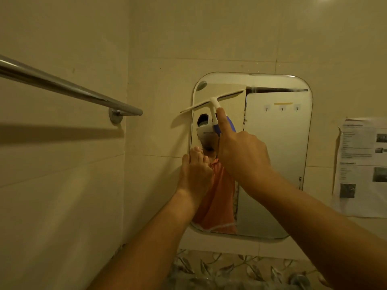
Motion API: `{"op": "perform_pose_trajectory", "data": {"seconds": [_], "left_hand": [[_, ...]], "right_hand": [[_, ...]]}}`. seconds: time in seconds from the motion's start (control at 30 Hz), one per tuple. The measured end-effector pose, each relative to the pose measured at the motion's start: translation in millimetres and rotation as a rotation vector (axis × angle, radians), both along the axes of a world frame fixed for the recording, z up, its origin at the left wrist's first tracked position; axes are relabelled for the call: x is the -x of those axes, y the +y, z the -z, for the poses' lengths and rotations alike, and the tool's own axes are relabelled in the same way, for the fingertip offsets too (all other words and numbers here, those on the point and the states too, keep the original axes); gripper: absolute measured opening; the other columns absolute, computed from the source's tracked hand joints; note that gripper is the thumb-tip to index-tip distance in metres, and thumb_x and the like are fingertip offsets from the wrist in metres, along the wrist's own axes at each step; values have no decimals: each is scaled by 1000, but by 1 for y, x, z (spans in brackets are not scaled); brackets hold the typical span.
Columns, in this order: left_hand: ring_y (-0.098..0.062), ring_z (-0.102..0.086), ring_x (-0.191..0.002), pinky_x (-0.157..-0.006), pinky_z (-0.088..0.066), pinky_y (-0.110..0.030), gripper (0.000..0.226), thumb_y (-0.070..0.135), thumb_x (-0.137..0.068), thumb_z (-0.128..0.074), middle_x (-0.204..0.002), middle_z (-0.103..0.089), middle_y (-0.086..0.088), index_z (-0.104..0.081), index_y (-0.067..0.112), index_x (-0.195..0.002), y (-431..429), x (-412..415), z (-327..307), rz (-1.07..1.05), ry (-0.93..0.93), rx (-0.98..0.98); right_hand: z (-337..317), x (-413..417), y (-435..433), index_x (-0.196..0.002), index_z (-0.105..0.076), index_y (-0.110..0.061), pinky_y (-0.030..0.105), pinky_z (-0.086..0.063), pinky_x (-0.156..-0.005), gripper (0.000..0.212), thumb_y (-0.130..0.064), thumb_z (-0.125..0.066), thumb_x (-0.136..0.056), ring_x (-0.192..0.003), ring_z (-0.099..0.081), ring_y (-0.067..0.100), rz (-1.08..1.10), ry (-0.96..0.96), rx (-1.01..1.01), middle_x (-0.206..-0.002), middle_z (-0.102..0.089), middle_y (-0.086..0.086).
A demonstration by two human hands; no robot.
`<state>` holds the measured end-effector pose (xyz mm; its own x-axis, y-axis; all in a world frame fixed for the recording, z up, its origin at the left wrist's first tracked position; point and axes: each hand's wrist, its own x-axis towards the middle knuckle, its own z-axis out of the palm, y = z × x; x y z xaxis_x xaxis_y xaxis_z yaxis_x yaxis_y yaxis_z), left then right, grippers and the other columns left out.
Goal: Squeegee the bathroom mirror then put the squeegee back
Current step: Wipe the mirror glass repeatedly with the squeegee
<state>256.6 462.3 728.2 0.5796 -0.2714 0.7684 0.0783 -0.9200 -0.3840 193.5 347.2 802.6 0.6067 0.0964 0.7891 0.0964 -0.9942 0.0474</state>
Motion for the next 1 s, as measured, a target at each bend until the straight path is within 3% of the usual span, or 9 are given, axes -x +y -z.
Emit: {"op": "perform_pose_trajectory", "data": {"seconds": [0.1, 0.17, 0.3, 0.43, 0.5, 0.6, 0.7, 0.9, 1.0], "left_hand": [[-33, -34, -137, -101, -41, -42, 41, 29, -102, -47, -140, -46, -16, -50, 10, -137, -2, -4, 0, 68, -27, -2], [-31, -40, -132, -100, -41, -41, 39, 27, -100, -51, -136, -49, -14, -49, 13, -136, -2, -3, 0, 103, -32, 54], [-28, -48, -120, -97, -42, -39, 47, 37, -93, -63, -131, -53, -13, -51, 16, -134, 2, -5, 5, 45, -11, 69], [-27, -50, -115, -96, -42, -39, 34, 36, -97, -58, -126, -57, -11, -59, 19, -126, 4, -9, 9, 63, -28, 60], [-26, -52, -113, -95, -43, -38, 37, 36, -97, -58, -126, -57, -11, -57, 19, -130, 3, -9, 11, 73, -23, 70], [-25, -55, -110, -91, -45, -36, 48, 37, -92, -64, -128, -58, -11, -54, 17, -135, 2, -9, 13, 100, -21, 118], [-29, -56, -110, -87, -46, -38, 47, 29, -89, -68, -128, -59, -16, -60, 13, -132, 0, -10, 19, 128, -24, 146], [-31, -59, -113, -82, -51, -38, 31, 23, -85, -74, -124, -64, -18, -71, 13, -115, 0, -10, 20, 98, -82, 114], [-30, -61, -110, -81, -50, -37, 30, 25, -84, -75, -120, -67, -16, -73, 14, -112, -2, -9, 19, 76, -62, 94]], "right_hand": [[27, 3, -5, -147, 35, -42, 30, -51, -45, 94, -20, -46, -104, -53, -55, 16, 3, 77, -36, -72, -50, 7], [44, 11, -8, -145, 39, -39, 33, -56, -53, 91, -21, -41, -105, -56, -58, 18, 15, 125, -30, -74, -53, 6], [73, 32, -11, -149, 36, -34, 20, -33, -40, 86, -14, -37, -107, -47, -43, 7, 11, 241, -95, -66, -41, -1], [87, 40, -11, -144, 41, -34, 20, -37, -44, 90, -17, -40, -107, -48, -39, 6, 27, 300, -128, -70, -41, -1], [82, 45, -9, -147, 38, -35, 19, -32, -42, 88, -20, -40, -107, -50, -39, 5, 0, 321, -138, -68, -35, -2], [69, 48, -8, -150, 34, -37, 17, -26, -41, 81, -23, -35, -108, -49, -41, 6, -54, 227, -126, -68, -37, -5], [47, 40, -17, -146, 34, -45, 15, -24, -39, 76, -34, -32, -109, -48, -42, 4, -112, 90, -141, -77, -50, -1], [-27, 17, -10, -158, 14, -36, 28, -46, -43, 75, -29, -41, -108, -46, -52, 15, -144, -139, -80, -64, -50, 3], [-48, 4, -3, -159, 10, -36, 32, -51, -48, 78, -24, -46, -106, -50, -52, 18, -80, -112, -36, -66, -48, 6]]}}
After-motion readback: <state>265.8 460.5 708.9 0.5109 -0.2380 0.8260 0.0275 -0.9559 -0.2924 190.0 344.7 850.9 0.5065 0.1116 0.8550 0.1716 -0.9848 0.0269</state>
